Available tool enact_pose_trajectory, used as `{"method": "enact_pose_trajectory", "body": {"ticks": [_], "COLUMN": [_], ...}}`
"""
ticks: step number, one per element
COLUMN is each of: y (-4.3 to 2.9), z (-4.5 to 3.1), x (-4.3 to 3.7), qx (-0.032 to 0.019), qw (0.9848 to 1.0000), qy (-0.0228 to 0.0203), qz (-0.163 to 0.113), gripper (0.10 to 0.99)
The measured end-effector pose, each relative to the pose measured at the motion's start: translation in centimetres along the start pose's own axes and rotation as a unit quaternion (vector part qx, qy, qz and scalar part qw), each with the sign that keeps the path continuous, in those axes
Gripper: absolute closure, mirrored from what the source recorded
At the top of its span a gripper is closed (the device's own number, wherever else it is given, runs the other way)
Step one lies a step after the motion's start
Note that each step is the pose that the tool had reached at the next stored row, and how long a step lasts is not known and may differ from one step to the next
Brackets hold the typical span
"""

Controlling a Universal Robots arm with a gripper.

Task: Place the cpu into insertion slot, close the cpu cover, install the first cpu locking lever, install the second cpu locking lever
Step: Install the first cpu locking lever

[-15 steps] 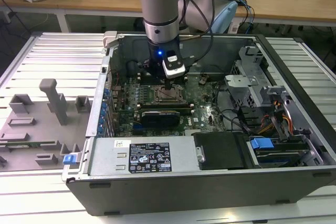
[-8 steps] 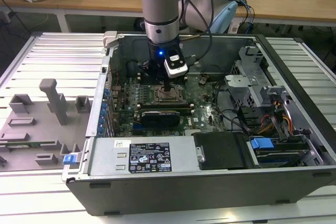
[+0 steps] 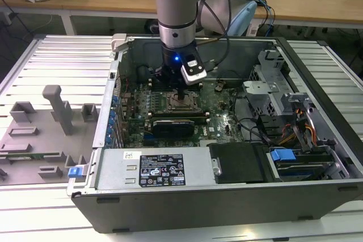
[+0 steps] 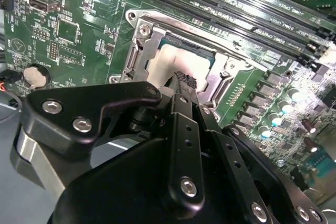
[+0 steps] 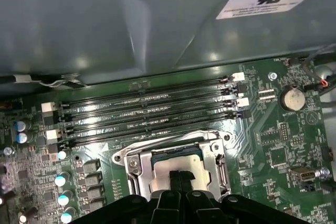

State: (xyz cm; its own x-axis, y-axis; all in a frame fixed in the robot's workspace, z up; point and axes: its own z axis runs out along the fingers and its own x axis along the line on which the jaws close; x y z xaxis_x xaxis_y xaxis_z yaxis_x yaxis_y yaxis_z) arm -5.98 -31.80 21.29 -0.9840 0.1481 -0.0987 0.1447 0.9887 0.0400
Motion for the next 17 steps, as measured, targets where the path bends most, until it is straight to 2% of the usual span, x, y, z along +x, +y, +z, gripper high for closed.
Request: {"method": "enact_pose_trajectory", "body": {"ticks": [3, 4, 6, 8, 13, 16, 17], "y": [0.01, 0.01, 0.01, 0.01, 0.06, 0.1, 0.11], "z": [0.04, 0.04, 0.01, -0.2, -1.34, -2.42, -2.52], "x": [-0.13, -0.13, -0.13, -0.16, -0.27, -0.38, -0.39], "qx": [0.0001, 0.0021, 0.0107, 0.0145, 0.0144, 0.0149, 0.015], "qw": [0.9999, 0.9998, 0.9996, 0.9994, 0.9993, 0.9993, 0.9993], "qy": [0.0033, 0.0038, 0.0031, 0.0028, 0.0027, 0.0026, 0.0025], "qz": [-0.015, -0.02, -0.026, -0.03, -0.033, -0.034, -0.034], "gripper": [0.98, 0.98, 0.98, 0.98, 0.98, 0.98, 0.98]}}
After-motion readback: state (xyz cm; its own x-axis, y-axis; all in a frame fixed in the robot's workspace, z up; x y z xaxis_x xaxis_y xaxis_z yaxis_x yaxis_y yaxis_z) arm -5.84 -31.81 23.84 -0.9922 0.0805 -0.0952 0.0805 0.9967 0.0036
